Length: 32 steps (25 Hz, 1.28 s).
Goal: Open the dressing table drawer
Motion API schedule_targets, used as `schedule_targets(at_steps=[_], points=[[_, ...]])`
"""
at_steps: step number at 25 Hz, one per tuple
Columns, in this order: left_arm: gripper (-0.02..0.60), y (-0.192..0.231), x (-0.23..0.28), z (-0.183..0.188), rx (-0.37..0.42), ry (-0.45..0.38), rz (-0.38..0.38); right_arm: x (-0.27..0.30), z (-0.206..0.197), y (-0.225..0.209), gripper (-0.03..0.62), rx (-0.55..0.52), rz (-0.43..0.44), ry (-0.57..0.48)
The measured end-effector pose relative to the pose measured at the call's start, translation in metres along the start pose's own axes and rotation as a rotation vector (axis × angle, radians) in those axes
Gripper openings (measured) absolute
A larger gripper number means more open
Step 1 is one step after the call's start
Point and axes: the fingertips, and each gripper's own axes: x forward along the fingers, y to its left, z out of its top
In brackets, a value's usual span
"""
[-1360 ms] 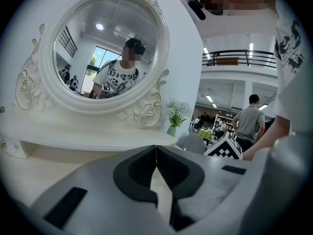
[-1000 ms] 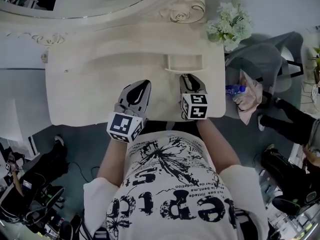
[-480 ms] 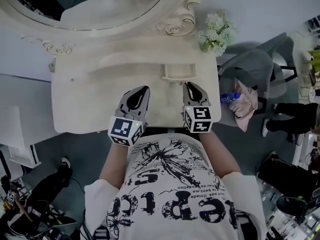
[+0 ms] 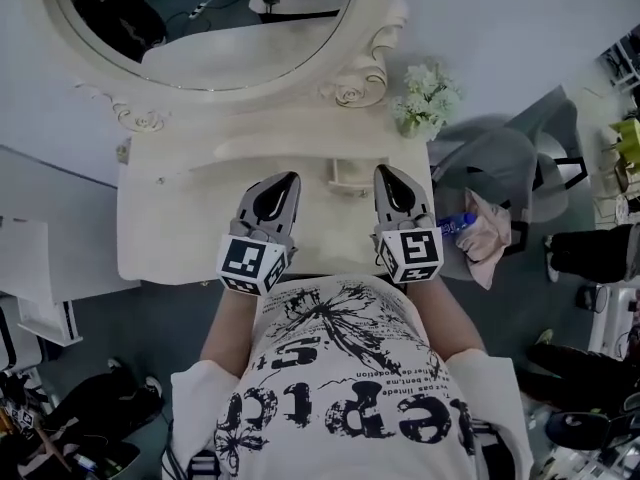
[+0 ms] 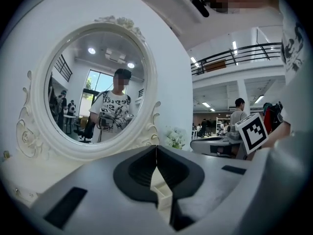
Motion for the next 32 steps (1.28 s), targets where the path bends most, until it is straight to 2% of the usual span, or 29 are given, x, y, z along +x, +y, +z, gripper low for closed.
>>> schedule_targets(at_steps=[6, 11, 32], points=[[0.02, 0.007, -0.003, 0.017, 0.057, -0.031, 0.013, 0.001, 0.021, 0.009, 0.017, 0.013, 0.037, -0.075], [0.02, 0.009, -0.002, 0.028, 0.065, -0.053, 0.019, 0.0, 0.029, 0.015, 0.017, 0.019, 0.071, -0.112], [0.02, -0.003, 0.012, 0.033, 0.089, -0.038, 0.007, 0.006, 0.027, 0.023, 0.017, -0.035, 0.11, -0.075]])
